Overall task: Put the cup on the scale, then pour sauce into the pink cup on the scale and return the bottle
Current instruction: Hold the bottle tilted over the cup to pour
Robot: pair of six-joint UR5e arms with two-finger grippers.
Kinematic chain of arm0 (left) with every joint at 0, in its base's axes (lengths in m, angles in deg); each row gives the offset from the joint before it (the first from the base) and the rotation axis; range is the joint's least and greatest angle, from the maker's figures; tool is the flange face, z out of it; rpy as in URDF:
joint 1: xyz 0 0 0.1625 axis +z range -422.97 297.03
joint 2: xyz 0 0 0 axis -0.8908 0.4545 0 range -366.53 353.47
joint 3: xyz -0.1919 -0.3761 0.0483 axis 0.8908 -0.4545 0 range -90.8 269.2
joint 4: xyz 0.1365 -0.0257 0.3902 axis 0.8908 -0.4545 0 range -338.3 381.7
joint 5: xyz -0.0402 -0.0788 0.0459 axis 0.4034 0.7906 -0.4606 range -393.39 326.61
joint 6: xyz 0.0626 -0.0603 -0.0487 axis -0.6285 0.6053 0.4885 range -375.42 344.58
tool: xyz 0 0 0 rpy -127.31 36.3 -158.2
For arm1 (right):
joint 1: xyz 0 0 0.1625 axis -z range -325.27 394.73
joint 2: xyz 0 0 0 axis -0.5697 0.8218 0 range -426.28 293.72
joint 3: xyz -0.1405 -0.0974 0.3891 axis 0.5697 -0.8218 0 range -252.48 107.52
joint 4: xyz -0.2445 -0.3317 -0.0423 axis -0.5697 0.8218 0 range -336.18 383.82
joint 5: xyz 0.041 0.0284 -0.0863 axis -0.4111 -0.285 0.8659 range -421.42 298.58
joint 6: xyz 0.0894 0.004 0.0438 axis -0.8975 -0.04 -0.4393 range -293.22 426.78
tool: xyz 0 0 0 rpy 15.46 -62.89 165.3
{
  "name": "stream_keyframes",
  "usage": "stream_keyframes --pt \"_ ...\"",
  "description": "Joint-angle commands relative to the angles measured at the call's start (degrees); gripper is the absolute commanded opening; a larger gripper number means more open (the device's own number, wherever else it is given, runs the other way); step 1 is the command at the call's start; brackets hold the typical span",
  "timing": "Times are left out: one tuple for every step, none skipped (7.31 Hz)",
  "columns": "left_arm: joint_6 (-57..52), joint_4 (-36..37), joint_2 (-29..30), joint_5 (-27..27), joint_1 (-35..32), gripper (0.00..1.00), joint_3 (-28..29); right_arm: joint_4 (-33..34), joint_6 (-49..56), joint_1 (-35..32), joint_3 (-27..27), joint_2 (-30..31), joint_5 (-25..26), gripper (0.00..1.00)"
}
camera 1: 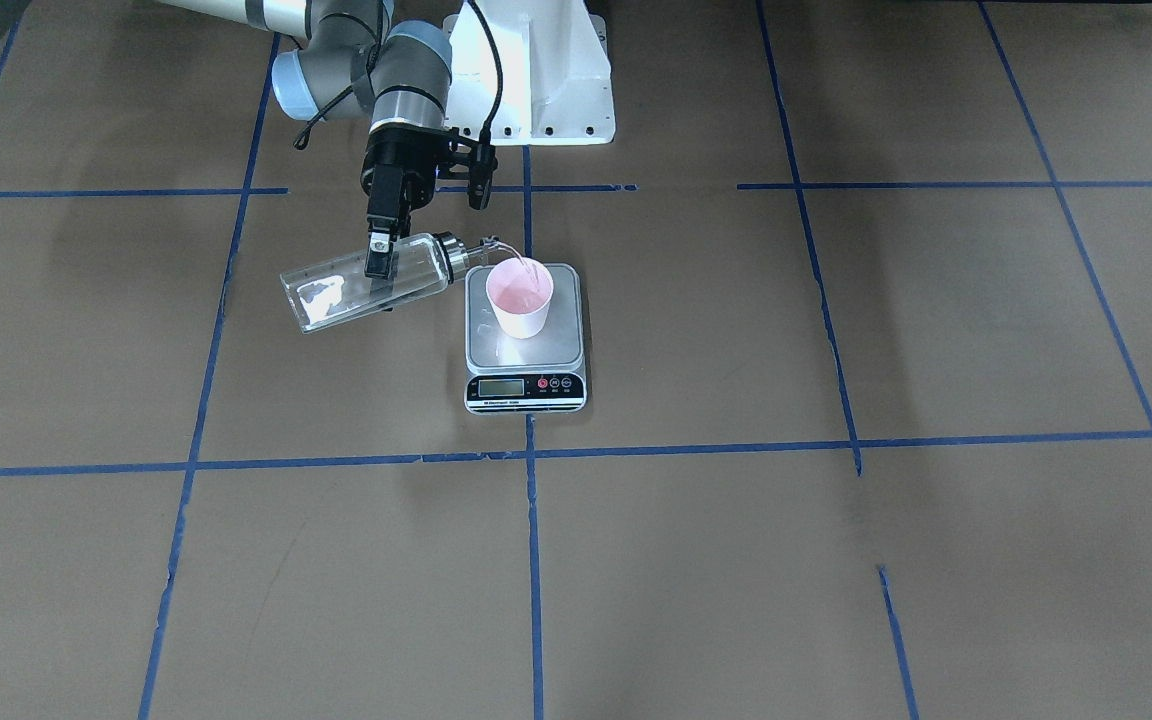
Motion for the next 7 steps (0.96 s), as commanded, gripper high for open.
stream_keyframes --pt "0.0 0.0 0.1 0.0 0.0 1.00 -0.1 0.0 -0.1 -0.1 -0.8 0.1 0.3 0.00" --pt "0.1 0.0 0.1 0.0 0.0 1.00 -0.1 -0.3 -0.3 -0.1 -0.8 0.1 0.2 0.00" --pt "0.0 0.0 0.2 0.0 0.0 1.00 -0.1 -0.4 -0.9 -0.1 -0.8 0.1 0.2 0.00" --pt "0.1 0.0 0.1 0.0 0.0 1.00 -0.1 -0.4 -1.2 -0.1 -0.8 0.1 0.2 0.00" --pt "0.1 0.0 0.2 0.0 0.0 1.00 -0.1 -0.4 -1.3 -0.1 -0.8 0.1 0.1 0.00" --pt "0.1 0.0 0.3 0.0 0.0 1.00 -0.1 -0.5 -1.7 -0.1 -0.8 0.1 0.0 0.00" --pt "0.1 0.0 0.3 0.0 0.0 1.00 -0.1 -0.5 -3.4 -0.1 -0.9 0.1 0.0 0.00"
